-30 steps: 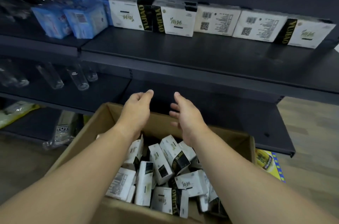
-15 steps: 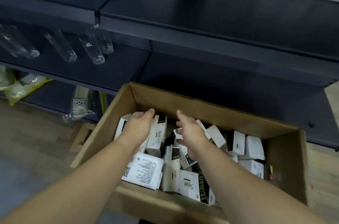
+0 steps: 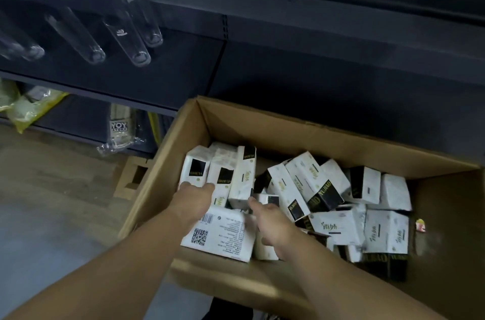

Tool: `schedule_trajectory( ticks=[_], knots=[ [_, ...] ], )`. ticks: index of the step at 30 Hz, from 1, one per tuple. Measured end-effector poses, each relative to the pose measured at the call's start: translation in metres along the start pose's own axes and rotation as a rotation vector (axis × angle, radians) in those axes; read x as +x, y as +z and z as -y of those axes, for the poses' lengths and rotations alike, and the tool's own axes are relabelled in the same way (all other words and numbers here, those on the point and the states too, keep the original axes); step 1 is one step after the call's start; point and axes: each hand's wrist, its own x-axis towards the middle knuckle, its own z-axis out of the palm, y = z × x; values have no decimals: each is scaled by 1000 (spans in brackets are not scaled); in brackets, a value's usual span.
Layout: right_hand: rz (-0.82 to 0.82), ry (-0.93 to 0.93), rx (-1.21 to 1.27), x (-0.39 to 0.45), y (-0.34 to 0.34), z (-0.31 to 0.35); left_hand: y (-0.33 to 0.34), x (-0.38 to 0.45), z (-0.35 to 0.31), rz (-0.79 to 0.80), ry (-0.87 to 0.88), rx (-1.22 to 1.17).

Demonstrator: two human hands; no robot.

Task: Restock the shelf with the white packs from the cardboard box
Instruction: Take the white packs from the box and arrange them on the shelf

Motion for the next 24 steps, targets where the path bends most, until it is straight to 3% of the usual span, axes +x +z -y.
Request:
schedule_trajectory(
  ticks=[13,24],
  knots=[
    [30,98,7,4,10,-11,3,5,16,148,-57,34],
    [-181,-67,203,-13,-30,6,13,-25,-15,109,93,-56]
  ],
)
